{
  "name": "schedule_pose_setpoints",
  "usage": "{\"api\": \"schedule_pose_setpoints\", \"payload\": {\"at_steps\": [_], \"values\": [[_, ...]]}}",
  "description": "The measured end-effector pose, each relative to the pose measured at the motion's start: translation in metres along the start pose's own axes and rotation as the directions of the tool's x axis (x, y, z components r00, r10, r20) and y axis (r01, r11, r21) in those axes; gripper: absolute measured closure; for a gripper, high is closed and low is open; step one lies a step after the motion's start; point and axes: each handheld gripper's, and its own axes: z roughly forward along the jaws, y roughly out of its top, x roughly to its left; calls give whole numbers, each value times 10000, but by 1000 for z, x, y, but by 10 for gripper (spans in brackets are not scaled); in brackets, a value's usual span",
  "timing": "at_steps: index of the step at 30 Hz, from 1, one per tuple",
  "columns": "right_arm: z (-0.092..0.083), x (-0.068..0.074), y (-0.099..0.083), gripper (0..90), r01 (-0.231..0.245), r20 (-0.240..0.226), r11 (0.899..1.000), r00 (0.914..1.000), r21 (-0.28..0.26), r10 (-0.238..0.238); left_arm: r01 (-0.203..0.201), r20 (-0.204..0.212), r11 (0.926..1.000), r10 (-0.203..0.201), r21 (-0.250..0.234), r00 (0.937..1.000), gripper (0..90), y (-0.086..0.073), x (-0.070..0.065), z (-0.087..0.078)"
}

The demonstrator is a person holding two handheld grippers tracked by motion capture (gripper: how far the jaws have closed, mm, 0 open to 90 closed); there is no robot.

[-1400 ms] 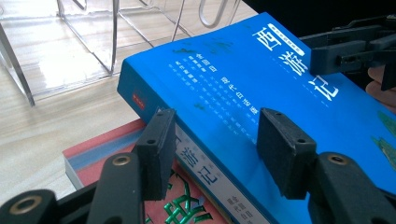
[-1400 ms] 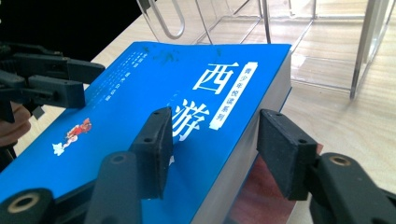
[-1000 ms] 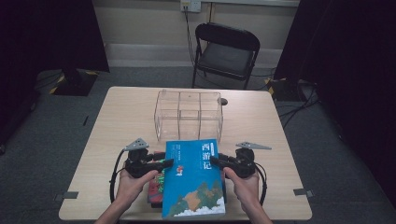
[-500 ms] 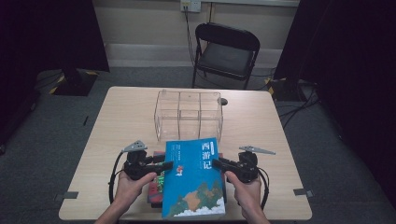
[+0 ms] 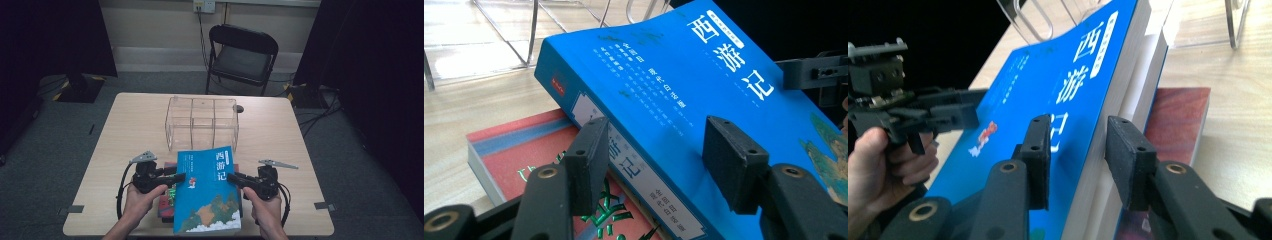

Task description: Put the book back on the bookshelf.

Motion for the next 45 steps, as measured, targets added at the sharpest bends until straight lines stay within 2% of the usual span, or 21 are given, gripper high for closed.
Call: {"api": "schedule_pose_setpoints", "payload": {"at_steps": [6,8,11,14,16,19,21,23,24,26,29,37,45], "values": [[7,-8,6,625,-286,-143,9995,9995,-162,283,-34,-15,10000,34,-5,10000,446,0,0,0],[11,-9,8,622,-158,-31,9997,9999,-161,157,-52,-129,9999,50,-106,9999,446,-1,-2,0],[11,-11,6,629,-242,-91,9995,9997,-203,240,-51,-114,9999,50,-95,9999,446,-1,-2,0],[10,-10,6,636,-124,-100,9998,9999,-130,123,-71,-52,10000,70,-54,10000,447,0,-1,0],[5,-7,4,655,-67,-295,9999,9995,-79,65,-110,-209,9998,107,-160,9997,445,-2,-2,-1],[1,-3,0,654,135,-223,9999,9997,-32,-136,-31,-75,9999,31,-97,10000,448,-1,-2,-1],[0,-3,-1,654,169,-240,9999,9996,38,-168,-6,-170,9998,3,-184,9999,449,-2,-2,-2],[-2,-5,-3,655,-17,-458,9998,9989,180,25,2,-107,9998,-4,-218,9999,466,-2,-2,-3],[-3,-5,-4,654,-3,-516,9995,9987,312,19,-116,-86,9996,114,-240,9999,492,-3,-2,-3],[-3,-6,-4,654,-9,-555,9994,9985,335,27,-141,-87,9996,139,-258,9999,500,-2,-2,-3],[-4,-7,-5,651,-260,-688,9991,9972,321,282,-137,-21,9997,136,-194,9999,501,-2,-1,-4],[8,-13,2,612,-418,-1045,9975,9939,-565,357,-179,30,9997,179,-141,9998,520,-1,-1,-5],[16,-16,9,606,-564,-1101,9960,9927,-697,485,-173,127,9997,175,-193,9998,520,-3,0,-5]]}}
